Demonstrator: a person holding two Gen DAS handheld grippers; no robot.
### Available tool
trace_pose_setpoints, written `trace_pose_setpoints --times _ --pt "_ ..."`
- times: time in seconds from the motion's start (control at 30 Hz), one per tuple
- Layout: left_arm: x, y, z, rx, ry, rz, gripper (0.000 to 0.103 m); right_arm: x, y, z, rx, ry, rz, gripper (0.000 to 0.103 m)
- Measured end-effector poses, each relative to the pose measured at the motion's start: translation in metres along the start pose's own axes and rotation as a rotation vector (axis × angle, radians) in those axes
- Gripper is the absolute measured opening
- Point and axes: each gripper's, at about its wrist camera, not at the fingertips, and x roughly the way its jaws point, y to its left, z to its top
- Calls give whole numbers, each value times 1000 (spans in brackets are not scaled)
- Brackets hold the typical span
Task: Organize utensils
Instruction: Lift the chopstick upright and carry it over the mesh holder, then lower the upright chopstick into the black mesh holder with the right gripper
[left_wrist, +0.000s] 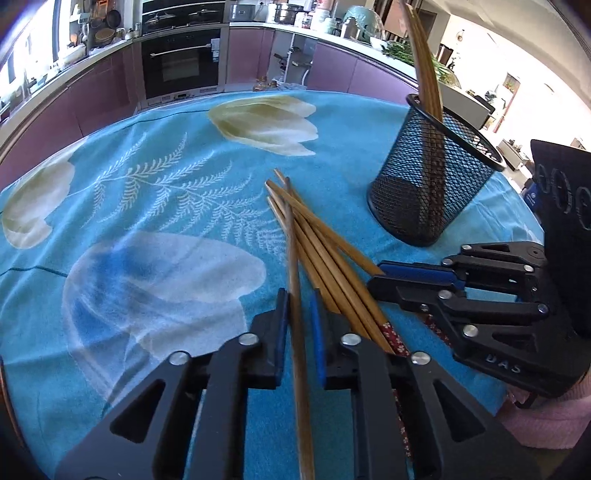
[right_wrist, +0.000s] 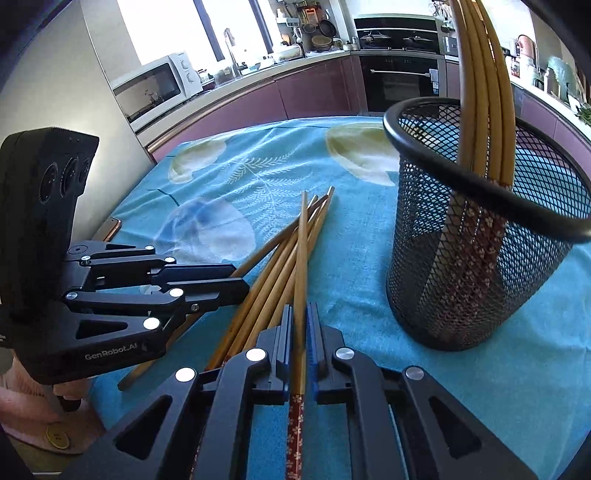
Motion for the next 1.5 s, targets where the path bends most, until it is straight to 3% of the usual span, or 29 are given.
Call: trace_pose_setpoints --times 0.27,0.6,0.83,1.2,1.5 --pt "-27 -2 6 -6 -66 -82 8 -40 -1 10 -20 -103 37 6" --pt "-90 -3 28 16 -208 -201 8 -93 -14 24 11 -247 61 6" --pt "-127 -7 38 23 -315 -235 8 -116 -18 33 0 -310 75 6" --pt "-162 -33 85 50 -471 -301 8 -156 -29 54 -41 -414 18 6" --pt "-161 -57 120 75 -505 -317 8 -175 -47 68 -46 -476 -37 6"
